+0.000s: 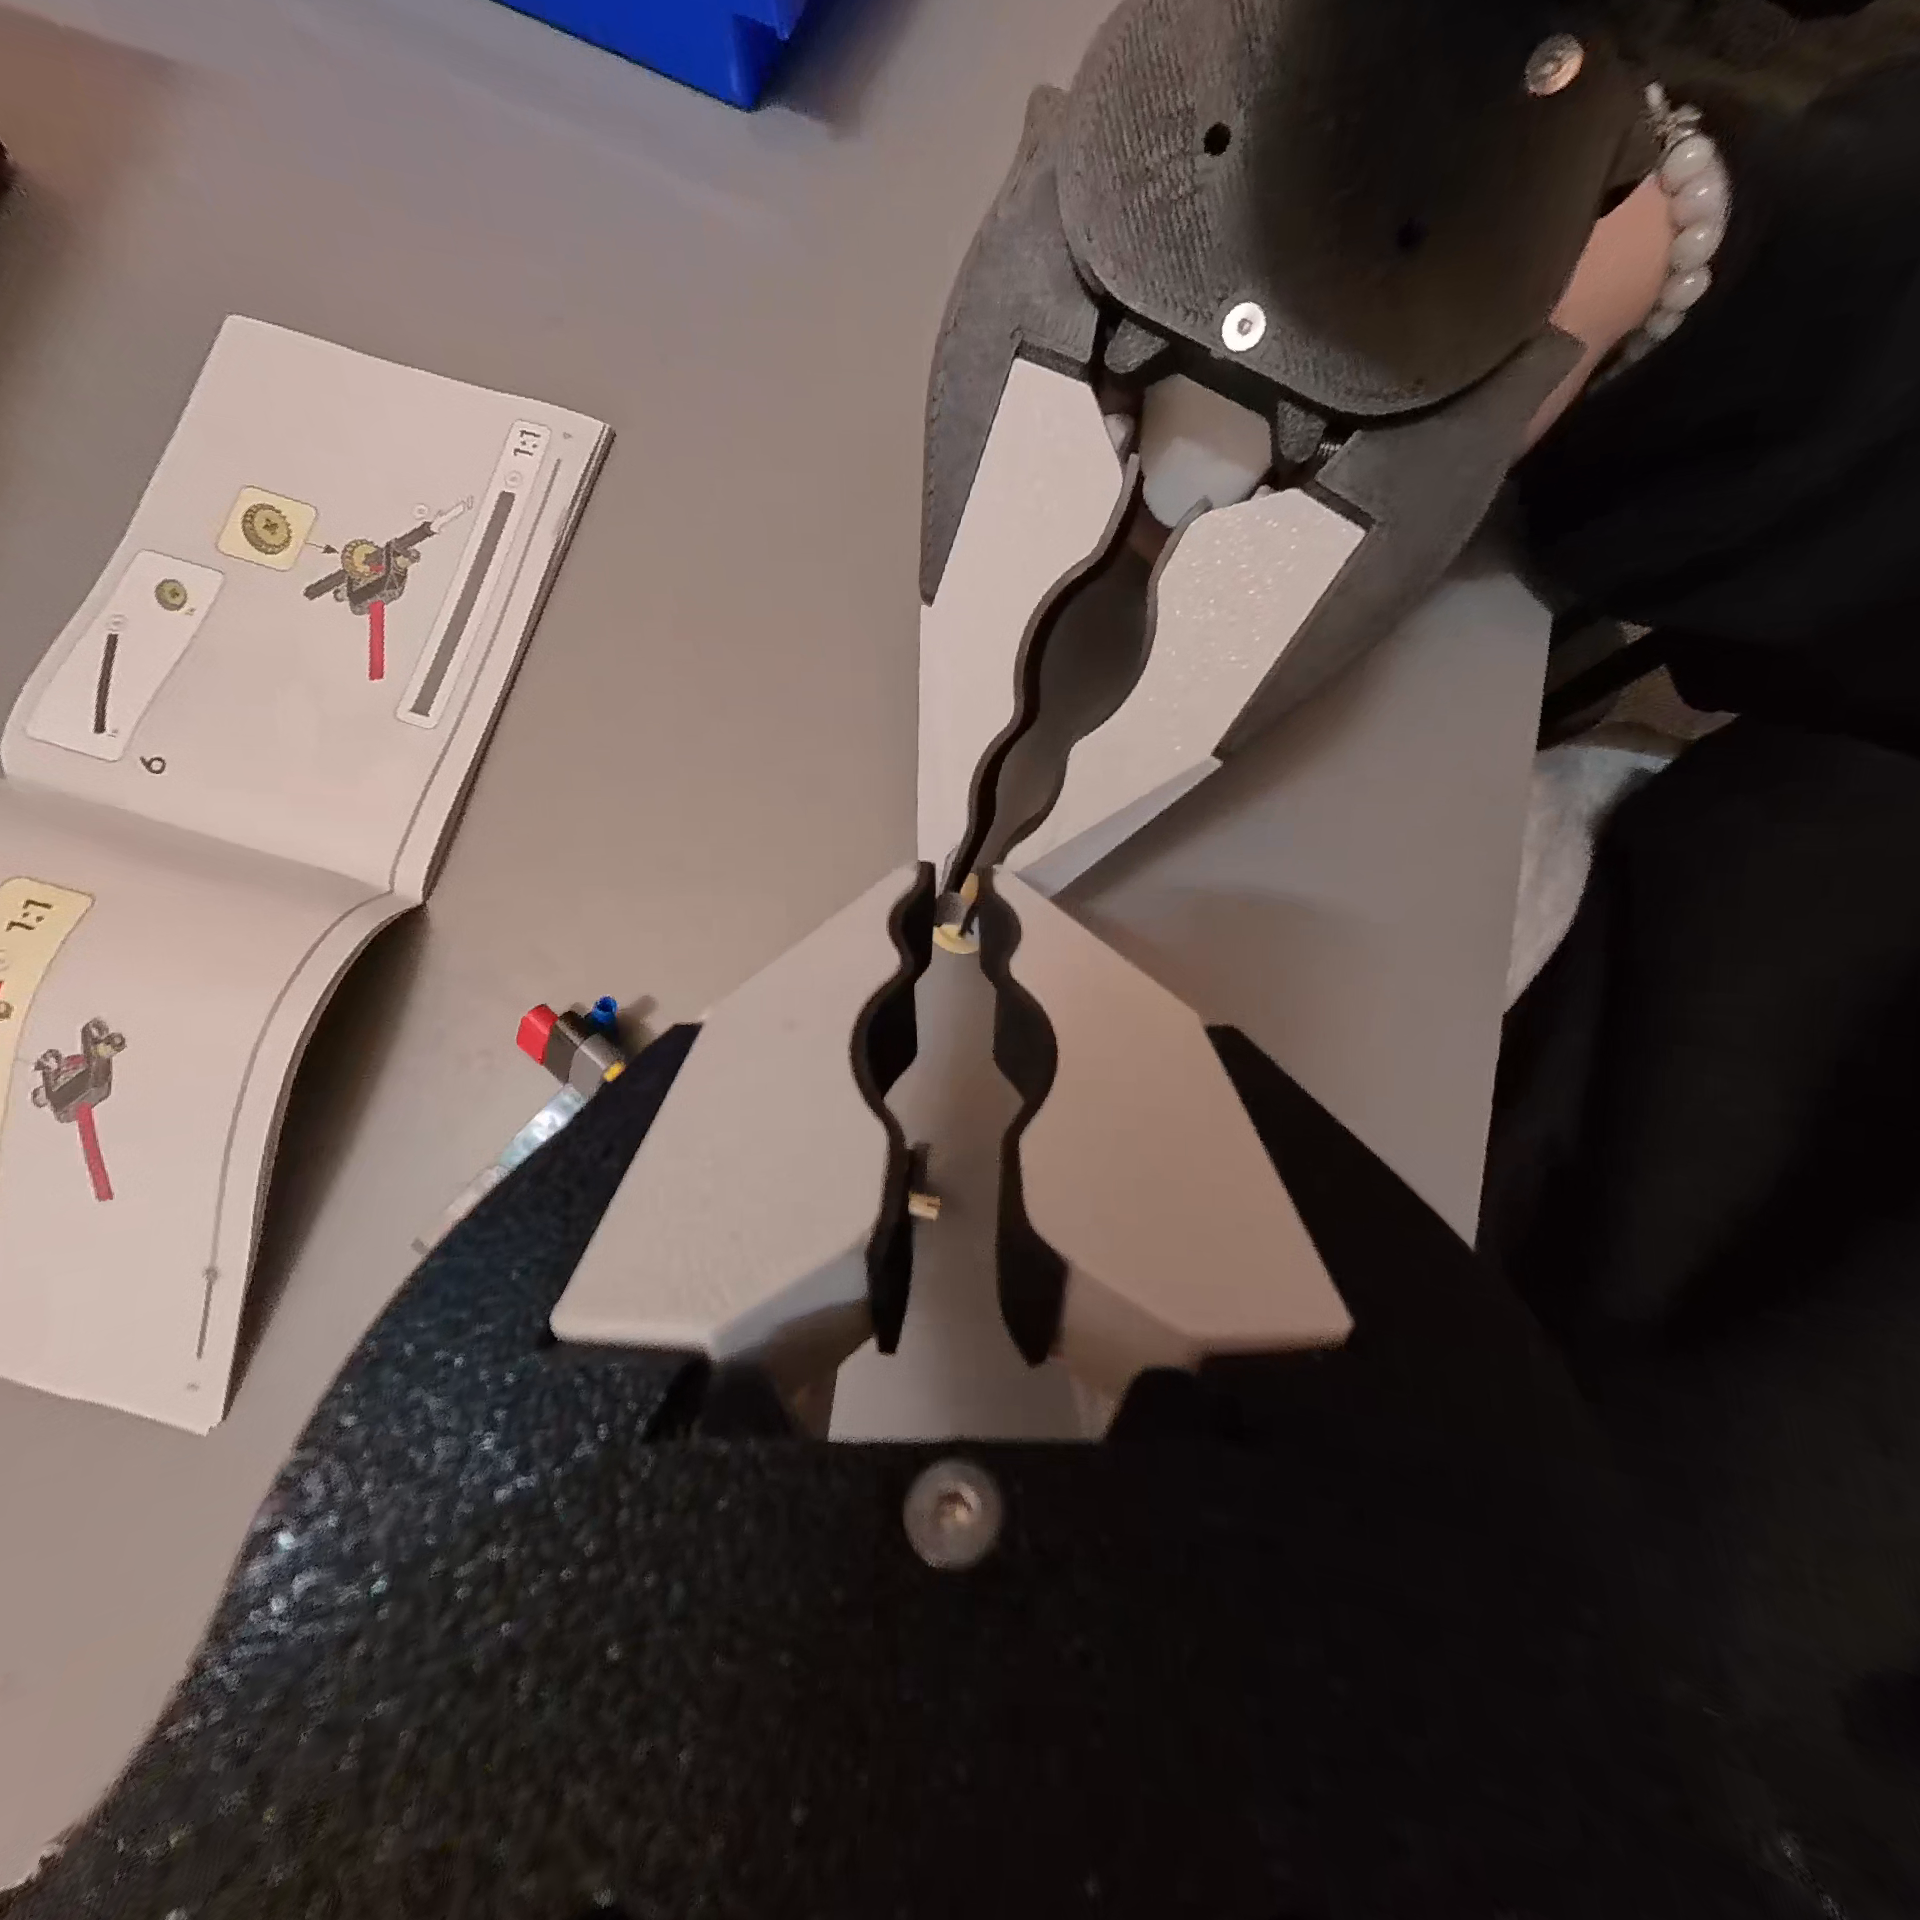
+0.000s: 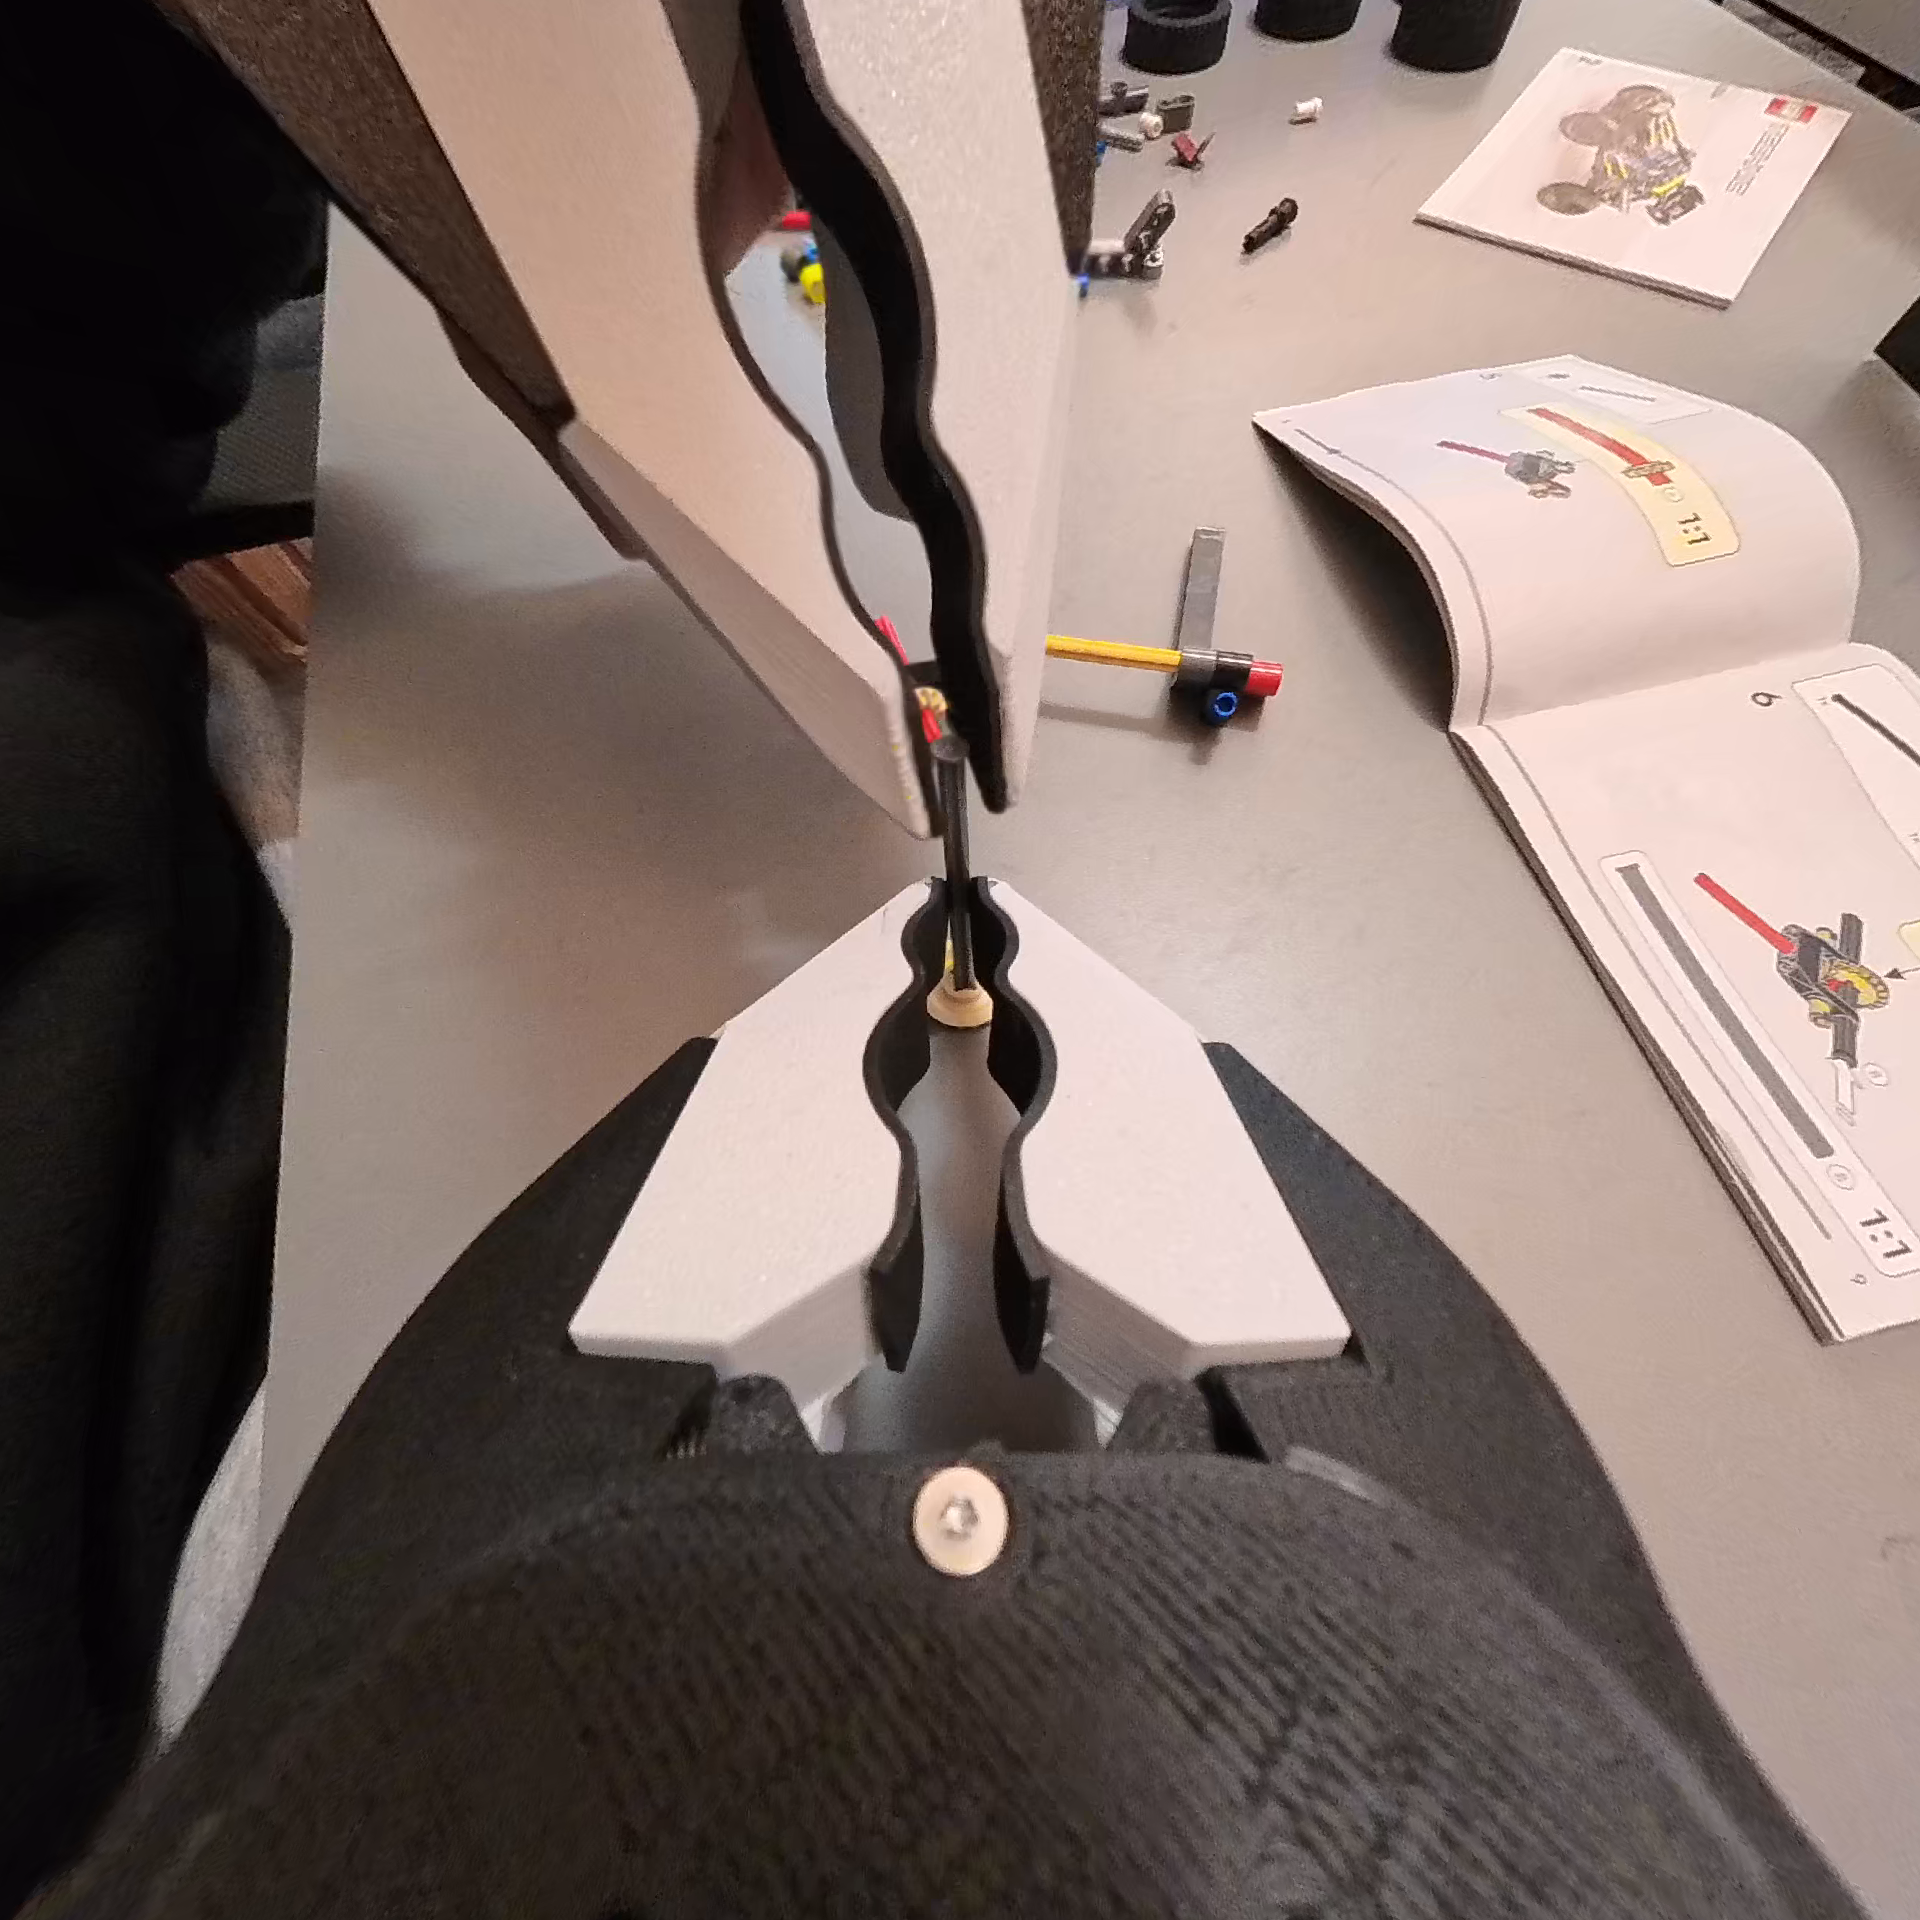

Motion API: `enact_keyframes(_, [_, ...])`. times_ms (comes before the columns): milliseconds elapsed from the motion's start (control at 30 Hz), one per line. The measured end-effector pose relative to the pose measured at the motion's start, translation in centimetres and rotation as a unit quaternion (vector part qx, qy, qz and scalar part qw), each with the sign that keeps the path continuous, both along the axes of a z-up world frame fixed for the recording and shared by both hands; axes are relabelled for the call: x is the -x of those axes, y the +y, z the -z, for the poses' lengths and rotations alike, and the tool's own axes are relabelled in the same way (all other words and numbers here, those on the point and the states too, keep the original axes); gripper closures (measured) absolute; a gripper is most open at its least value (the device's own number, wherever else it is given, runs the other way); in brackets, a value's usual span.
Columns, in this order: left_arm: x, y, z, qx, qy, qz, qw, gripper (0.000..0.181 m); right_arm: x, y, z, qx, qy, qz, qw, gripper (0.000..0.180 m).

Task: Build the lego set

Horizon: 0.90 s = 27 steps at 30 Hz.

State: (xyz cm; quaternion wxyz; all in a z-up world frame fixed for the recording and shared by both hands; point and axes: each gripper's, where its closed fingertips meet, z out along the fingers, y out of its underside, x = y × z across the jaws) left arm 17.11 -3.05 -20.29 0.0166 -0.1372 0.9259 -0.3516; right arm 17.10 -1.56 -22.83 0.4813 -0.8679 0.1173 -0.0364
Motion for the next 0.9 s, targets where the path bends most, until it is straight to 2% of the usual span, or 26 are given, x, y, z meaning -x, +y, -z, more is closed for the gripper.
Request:
enact_keyframes(433, [0.2,-0.2,0.3,-0.029,-0.026,0.024,0.999,0.178,0.2,-0.1,0.1,0.001,0.007,-0.005,1.0,0.177])
enact_keyframes(567, [0.6,-0.6,0.3,-0.049,-0.026,0.05,0.997,0.178,0.3,-0.4,1.2,0.035,0.013,-0.008,0.999,0.176])
enact_keyframes(667, [0.5,-0.9,0.3,-0.046,-0.021,0.056,0.997,0.178,0.2,-0.7,2.0,0.068,-0.011,-0.012,0.998,0.177])
enact_keyframes(900, [0.4,-0.9,0.3,-0.027,-0.004,0.057,0.998,0.178,0.4,-1.1,1.9,0.06,0.01,-0.016,0.998,0.175])
